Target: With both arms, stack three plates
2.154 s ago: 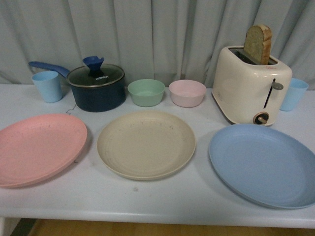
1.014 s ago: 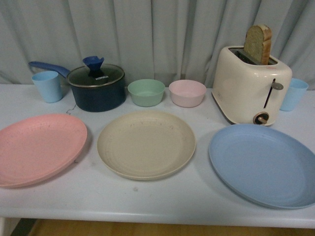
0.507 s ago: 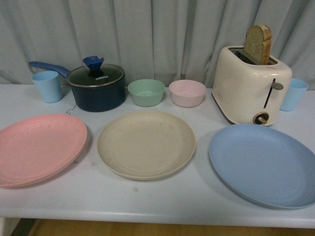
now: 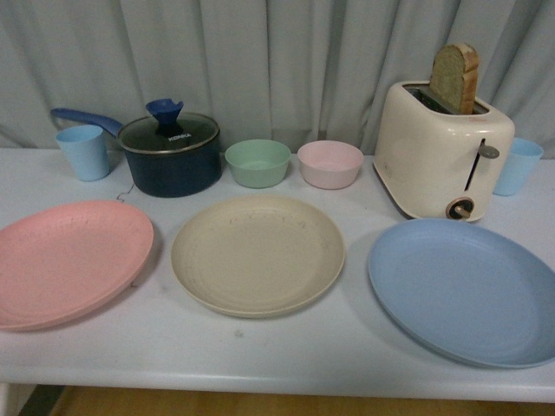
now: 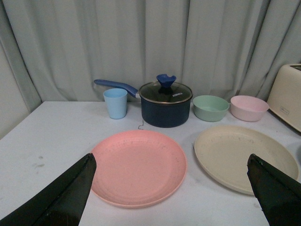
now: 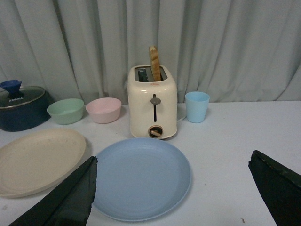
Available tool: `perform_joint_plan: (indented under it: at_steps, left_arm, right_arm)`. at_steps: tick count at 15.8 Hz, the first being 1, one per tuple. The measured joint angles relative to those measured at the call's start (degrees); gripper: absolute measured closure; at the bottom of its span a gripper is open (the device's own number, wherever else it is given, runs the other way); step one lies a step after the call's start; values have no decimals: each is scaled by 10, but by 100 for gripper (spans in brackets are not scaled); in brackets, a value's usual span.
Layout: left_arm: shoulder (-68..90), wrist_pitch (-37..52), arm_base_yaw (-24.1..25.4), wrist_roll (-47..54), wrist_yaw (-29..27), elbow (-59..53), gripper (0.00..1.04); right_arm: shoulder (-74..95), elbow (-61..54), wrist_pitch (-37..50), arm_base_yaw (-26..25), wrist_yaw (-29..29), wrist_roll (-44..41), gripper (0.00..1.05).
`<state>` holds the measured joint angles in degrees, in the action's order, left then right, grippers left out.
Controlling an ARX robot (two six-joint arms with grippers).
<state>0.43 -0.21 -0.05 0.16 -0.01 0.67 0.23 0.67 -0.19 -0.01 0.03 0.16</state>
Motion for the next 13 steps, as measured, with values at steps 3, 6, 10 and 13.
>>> perform_joint_plan:
  at_steps: [3,6,10,13]
  left_arm:
    - [0,0,0,0,0,0,7]
    - [0,0,0,0,0,0,7]
    - [0,0,0,0,0,0,7]
    - [0,0,0,0,0,0,7]
  right_arm:
    - [0,0,0,0,0,0,6]
    - [0,0,0,0,0,0,6]
    - [0,0,0,0,0,0,6]
    - [0,0,0,0,0,0,6]
